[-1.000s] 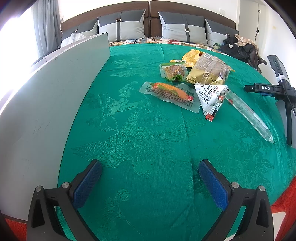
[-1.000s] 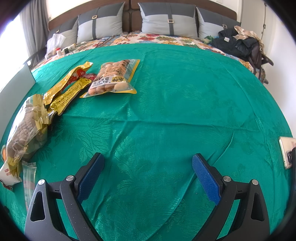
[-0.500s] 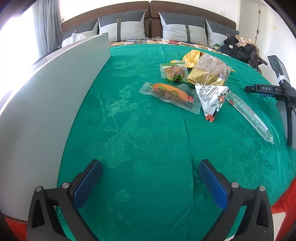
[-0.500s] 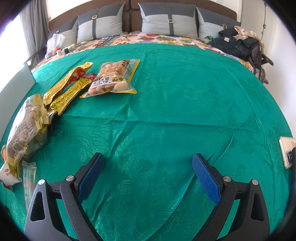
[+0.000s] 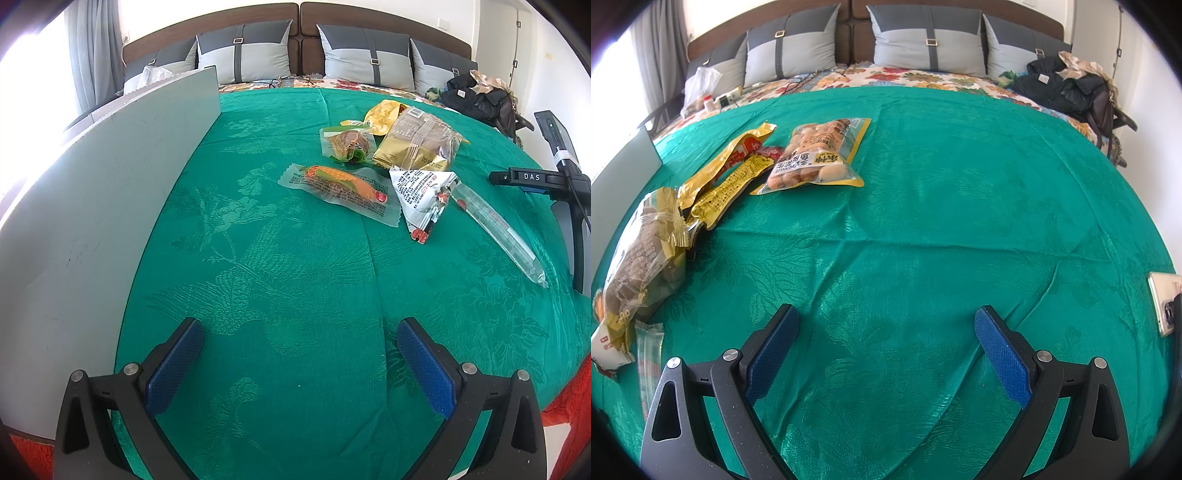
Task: Organize snacks
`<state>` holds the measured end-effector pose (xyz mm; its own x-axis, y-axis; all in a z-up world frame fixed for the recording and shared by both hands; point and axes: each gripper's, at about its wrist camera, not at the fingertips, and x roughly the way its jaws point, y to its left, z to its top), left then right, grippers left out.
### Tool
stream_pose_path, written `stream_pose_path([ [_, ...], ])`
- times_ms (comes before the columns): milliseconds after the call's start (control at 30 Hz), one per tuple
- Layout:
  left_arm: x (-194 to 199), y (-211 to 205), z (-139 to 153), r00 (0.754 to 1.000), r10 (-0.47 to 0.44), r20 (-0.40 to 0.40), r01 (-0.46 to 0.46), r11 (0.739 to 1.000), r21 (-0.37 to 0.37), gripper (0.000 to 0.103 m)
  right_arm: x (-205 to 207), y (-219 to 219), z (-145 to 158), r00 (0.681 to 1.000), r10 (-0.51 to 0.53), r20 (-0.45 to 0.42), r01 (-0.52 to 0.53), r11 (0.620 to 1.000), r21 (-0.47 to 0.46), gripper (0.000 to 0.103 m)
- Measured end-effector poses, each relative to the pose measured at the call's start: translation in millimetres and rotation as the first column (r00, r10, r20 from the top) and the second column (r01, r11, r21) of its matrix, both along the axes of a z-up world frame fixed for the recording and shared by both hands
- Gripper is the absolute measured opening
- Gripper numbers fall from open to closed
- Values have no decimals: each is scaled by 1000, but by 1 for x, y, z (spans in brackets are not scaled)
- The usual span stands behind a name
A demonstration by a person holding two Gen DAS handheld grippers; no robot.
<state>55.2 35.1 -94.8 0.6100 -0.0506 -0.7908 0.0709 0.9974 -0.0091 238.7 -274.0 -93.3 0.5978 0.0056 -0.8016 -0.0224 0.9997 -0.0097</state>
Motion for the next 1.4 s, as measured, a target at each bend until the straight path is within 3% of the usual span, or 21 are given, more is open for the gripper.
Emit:
stream_pose_path([
  [667,-1,1,0,1000,-6,0,6,1000,-1,103,-1,0,0,1000,0,0,0,1000,0,98],
  [800,4,3,2,998,-14,-57,14,1000,-7,103,0,0,0,1000,0,0,0,1000,0,98],
  [833,7,5,5,996,-10,-90,8,1000,-25,103,0,0,0,1000,0,0,0,1000,0,98],
  [900,13,14,12,991,9,-137,-29,990,-140,102,0,0,0,1000,0,0,0,1000,0,98],
  [1000,32,25,26,983,71,-167,-120,944,-308,101,0,0,0,1000,0,0,0,1000,0,98],
  [1133,83,12,34,975,94,-200,-163,917,-364,88,0,0,0,1000,0,0,0,1000,0,98],
  [1267,132,-7,16,957,121,-263,-202,929,-308,63,0,0,0,1000,0,0,0,1000,0,98],
  [1300,138,-9,20,965,144,-217,-205,935,-291,64,0,0,0,1000,0,0,0,1000,0,98],
  [1400,161,-13,16,969,148,-198,-195,951,-241,63,0,0,0,1000,-1,0,1,1000,0,98],
])
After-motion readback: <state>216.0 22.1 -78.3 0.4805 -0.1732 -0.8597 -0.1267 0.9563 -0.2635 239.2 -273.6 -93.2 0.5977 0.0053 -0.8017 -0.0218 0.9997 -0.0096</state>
